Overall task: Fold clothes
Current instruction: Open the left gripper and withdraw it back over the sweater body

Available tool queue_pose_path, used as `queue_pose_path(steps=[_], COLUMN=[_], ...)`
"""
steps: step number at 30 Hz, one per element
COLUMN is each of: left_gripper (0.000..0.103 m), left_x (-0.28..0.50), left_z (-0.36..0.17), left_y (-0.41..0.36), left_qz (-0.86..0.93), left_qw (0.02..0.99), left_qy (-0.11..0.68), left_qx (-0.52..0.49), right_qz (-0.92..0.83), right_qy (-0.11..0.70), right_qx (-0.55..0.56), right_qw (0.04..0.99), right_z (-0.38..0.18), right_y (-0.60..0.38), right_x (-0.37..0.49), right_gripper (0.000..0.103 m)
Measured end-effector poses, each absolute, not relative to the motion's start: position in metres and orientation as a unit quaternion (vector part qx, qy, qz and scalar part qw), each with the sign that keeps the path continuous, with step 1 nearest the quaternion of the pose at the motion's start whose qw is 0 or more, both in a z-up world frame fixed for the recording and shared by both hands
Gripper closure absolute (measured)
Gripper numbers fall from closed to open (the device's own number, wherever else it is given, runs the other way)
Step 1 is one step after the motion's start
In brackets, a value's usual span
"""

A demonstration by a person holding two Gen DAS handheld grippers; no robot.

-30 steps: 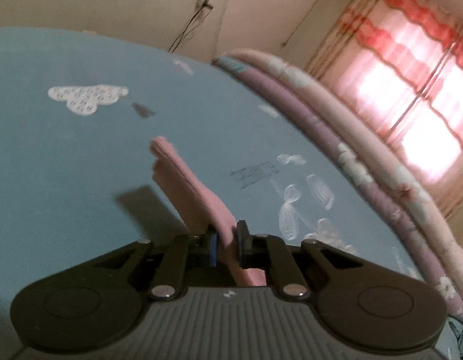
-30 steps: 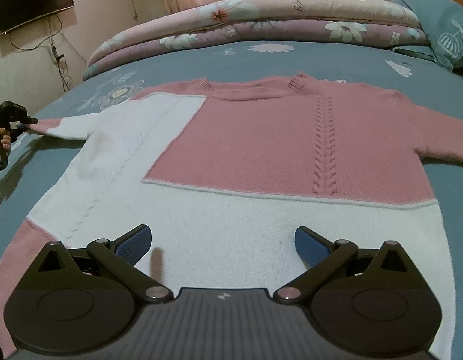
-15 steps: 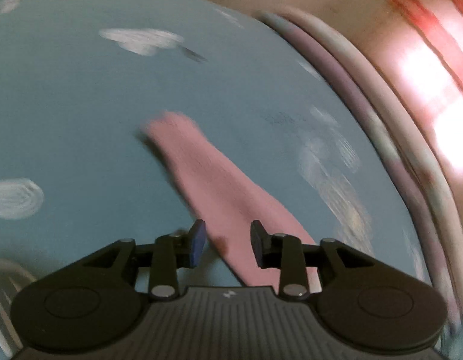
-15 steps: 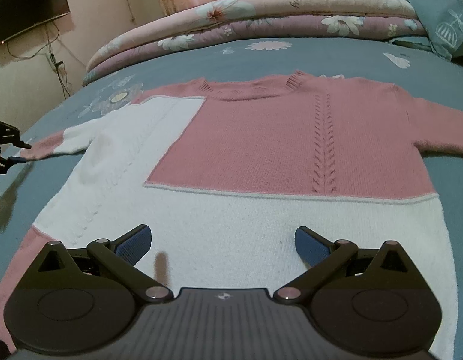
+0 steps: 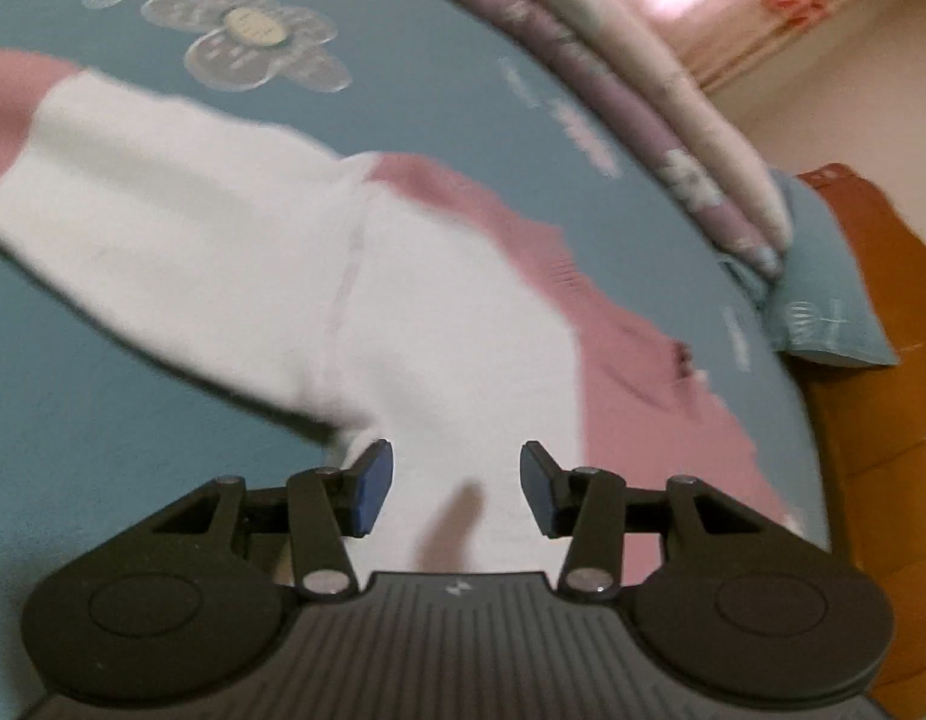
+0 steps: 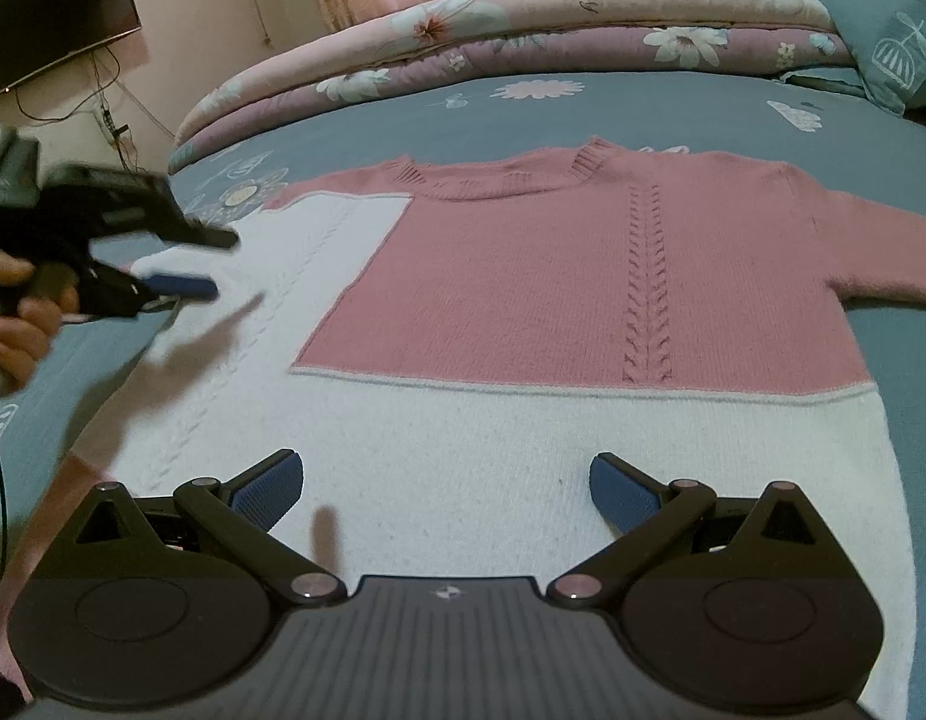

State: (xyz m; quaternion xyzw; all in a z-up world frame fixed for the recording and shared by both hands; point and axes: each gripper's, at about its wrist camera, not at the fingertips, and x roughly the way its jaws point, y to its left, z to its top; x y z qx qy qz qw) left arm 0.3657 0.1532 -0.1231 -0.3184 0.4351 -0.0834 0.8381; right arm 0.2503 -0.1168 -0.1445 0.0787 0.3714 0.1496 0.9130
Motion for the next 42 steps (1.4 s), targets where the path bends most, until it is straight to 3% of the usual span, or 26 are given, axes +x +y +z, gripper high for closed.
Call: queue_pose_path(steps=[2,15,20,29,36,42], left_gripper=[0.054,0.055,0.038,0.040,0.035,0.035], left_x=[0.362,0.334,0.320,0.287,0.267,0.244], left_z=[-0.129,-0.119,-0.101,-0.117,-0.095,-0.114], left_y=[0.164,0.172,0.153,0.167,0.156,0.153], left_qz=[-0.086,-0.073,-0.100,-0.071,-0.084,-0.051], left_qw=[0.834,0.843,0.849,0.842,0.830,0.839], left_qy=[0.429,0.430,0.421,0.430,0.459,0.469], left_qx=[-0.336,-0.314,-0.302,-0.318,-0.305,-0.271], right_qz=[0.151,0.148,0.151,0.152,0.152,0.152], right_qy=[0.372,0.381,0.385,0.394,0.399,0.397], right_qx=[0.080,0.093,0.115,0.110,0.060,0.014], right_qw=[0.912,0.908,0.903,0.900,0.902,0.905], right_z=[-0.144,-0.142,-0.140,-0.140,-0.142,-0.145], right_y=[-0.117,-0.120,-0.126,-0.126,-0.115,-0.106], right_x=[0.251,0.251,0.251,0.250,0.248,0.243], right_gripper=[0.000,0.000,0.000,0.000,0.000,0.000])
